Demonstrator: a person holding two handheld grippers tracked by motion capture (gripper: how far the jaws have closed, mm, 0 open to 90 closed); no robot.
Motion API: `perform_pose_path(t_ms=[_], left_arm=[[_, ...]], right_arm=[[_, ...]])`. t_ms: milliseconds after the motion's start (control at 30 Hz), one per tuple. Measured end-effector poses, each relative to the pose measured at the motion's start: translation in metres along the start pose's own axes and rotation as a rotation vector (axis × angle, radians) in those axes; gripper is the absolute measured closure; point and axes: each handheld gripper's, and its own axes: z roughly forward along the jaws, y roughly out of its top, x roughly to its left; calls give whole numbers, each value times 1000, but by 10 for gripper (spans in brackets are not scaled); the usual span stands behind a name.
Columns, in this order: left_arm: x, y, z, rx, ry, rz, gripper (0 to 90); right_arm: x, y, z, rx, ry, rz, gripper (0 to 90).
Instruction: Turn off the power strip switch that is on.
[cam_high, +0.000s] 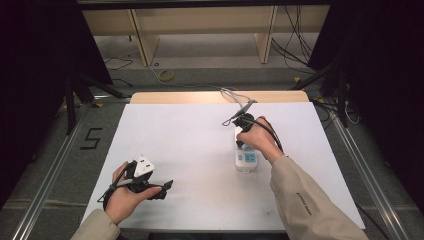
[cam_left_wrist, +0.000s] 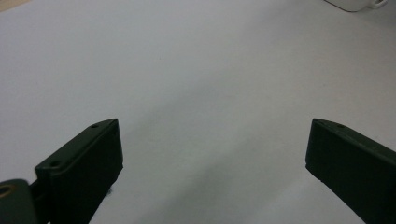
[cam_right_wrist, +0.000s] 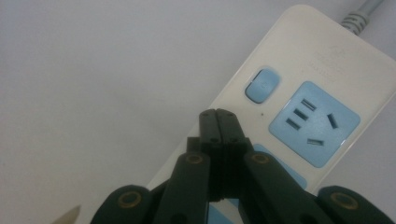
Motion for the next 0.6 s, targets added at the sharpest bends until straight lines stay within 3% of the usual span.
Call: perform_pose_path(t_ms=[600], left_arm=[[0,0,0,1,1,2,35]], right_arm=[[1,0,0,3,-8,0,900]])
